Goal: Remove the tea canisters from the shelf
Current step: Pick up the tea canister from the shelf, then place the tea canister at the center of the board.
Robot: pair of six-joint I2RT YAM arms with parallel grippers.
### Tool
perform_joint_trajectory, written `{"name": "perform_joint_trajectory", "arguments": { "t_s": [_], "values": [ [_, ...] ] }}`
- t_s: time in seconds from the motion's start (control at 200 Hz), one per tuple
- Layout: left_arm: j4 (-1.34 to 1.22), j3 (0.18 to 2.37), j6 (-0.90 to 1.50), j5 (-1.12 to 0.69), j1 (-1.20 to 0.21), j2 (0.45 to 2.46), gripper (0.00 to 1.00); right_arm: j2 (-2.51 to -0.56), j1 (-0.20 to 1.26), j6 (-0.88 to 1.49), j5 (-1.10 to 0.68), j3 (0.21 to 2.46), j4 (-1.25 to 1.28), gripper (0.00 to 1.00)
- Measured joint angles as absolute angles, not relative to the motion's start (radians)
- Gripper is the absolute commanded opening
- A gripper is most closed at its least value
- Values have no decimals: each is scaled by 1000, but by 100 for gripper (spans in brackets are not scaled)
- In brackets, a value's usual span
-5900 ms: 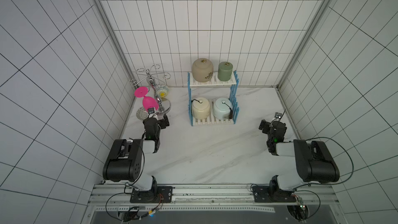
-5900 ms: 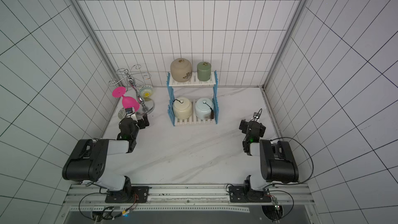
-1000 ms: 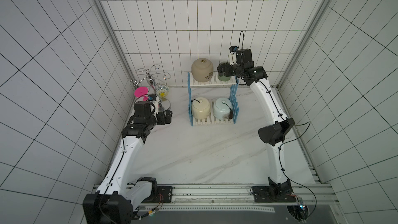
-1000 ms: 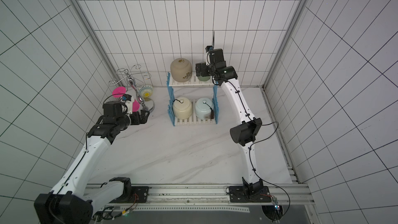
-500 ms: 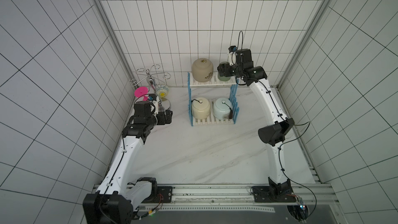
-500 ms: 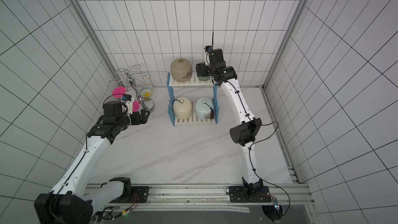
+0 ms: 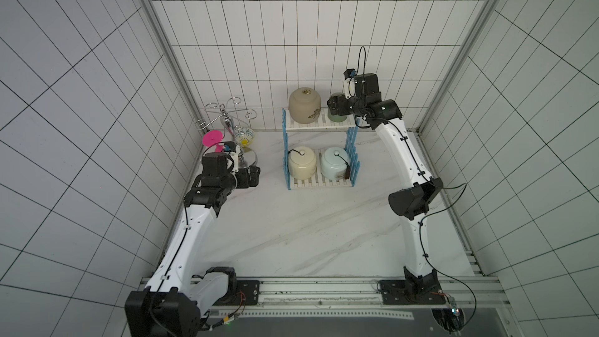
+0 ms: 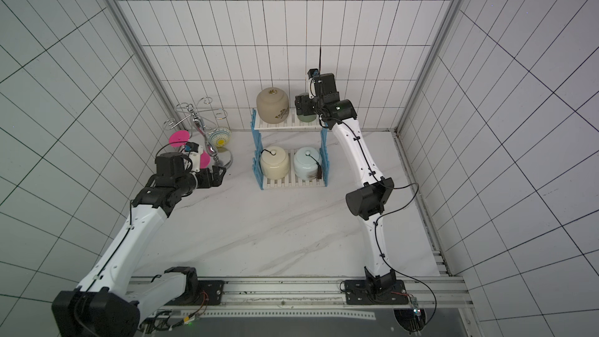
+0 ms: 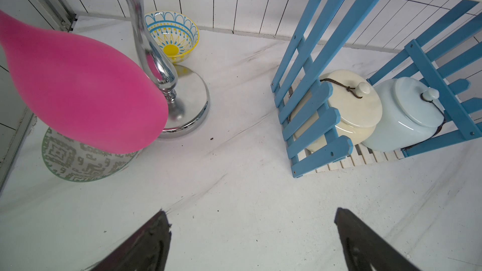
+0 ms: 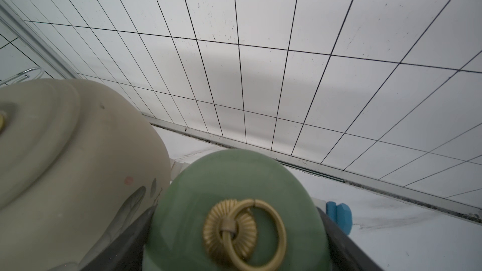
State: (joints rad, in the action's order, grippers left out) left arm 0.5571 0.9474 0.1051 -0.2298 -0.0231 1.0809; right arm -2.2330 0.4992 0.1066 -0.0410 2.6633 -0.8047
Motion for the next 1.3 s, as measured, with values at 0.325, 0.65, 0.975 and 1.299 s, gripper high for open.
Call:
{"name": "perform_joint_trajectory", "arguments": {
  "t_s": [0.325, 0.65, 0.975, 1.299],
  "values": [
    [557, 947, 105, -233, -23, 1081, 99, -2211, 518, 107, -25, 2663, -850, 73],
    [556, 943, 105, -234, -25, 1080, 99, -2081, 539, 120, -15, 2597, -931, 70],
    [551, 937, 105, -234, -38, 1080, 99, -1745, 551, 132, 63, 2200, -888, 69],
    [550, 937, 105, -233, -41, 1081, 99, -1375, 551, 155, 210, 1701, -746, 67]
  ]
}}
